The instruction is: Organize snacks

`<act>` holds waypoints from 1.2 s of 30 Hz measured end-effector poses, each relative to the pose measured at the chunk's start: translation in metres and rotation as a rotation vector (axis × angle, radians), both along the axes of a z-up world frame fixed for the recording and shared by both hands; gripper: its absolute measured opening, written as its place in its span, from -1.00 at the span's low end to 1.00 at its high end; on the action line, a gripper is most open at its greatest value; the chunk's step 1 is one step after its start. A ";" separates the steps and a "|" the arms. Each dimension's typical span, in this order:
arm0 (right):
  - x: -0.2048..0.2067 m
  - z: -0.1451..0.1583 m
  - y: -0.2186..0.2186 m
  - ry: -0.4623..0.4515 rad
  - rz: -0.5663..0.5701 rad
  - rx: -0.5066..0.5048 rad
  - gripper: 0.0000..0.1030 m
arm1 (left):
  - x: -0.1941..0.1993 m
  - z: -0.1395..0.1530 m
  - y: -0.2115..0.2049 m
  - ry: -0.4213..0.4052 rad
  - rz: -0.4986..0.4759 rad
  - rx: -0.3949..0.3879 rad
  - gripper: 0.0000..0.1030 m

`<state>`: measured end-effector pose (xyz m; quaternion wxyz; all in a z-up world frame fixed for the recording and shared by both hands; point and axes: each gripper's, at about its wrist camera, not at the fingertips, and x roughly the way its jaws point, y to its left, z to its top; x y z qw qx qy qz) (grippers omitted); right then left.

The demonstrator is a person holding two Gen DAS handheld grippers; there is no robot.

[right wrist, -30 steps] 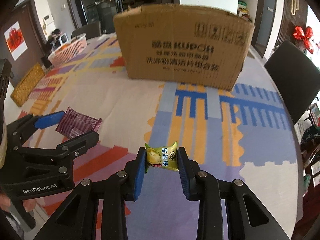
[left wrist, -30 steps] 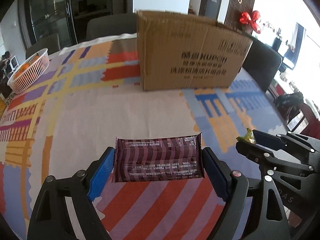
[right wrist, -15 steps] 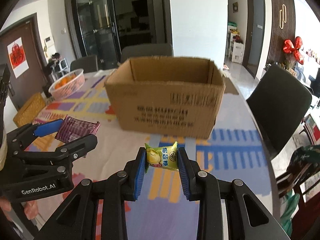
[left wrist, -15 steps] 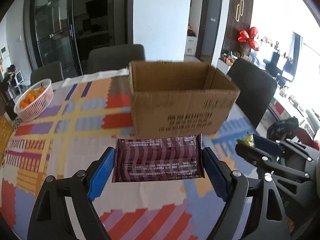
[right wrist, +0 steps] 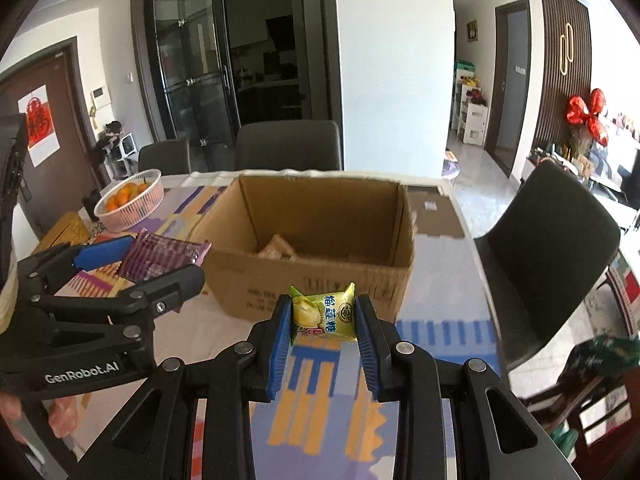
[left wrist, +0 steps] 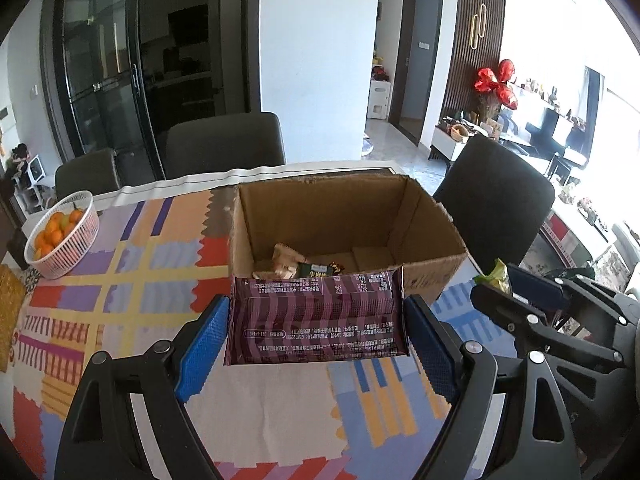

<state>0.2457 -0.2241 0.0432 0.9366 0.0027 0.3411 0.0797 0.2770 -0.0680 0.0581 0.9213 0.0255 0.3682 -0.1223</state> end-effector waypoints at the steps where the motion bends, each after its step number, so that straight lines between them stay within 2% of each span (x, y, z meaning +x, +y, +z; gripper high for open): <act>1: 0.005 0.003 -0.002 -0.005 0.000 -0.004 -0.37 | 0.003 0.001 -0.001 -0.002 0.003 0.004 0.69; 8: 0.039 0.016 -0.008 0.004 0.001 0.015 -0.37 | 0.033 0.013 -0.005 -0.018 0.007 0.046 0.69; 12: 0.060 0.015 -0.010 0.024 -0.004 0.022 -0.37 | 0.056 0.011 -0.003 0.021 0.020 0.026 0.69; 22: 0.112 -0.001 -0.013 0.104 -0.011 0.065 -0.36 | 0.093 -0.002 -0.007 0.068 0.029 0.056 0.75; 26: 0.118 -0.006 -0.017 0.120 -0.058 0.057 -0.01 | 0.095 -0.005 -0.004 0.059 0.067 0.094 0.87; 29: 0.114 -0.008 -0.020 0.129 -0.072 0.036 0.02 | 0.087 -0.007 -0.001 0.029 0.099 0.121 1.00; 31: 0.109 -0.008 -0.019 0.124 -0.083 0.013 0.10 | 0.083 -0.008 -0.002 0.024 0.103 0.133 1.00; 36: 0.094 -0.003 -0.023 0.105 -0.090 0.023 0.15 | 0.062 -0.005 0.004 0.020 0.117 0.097 1.00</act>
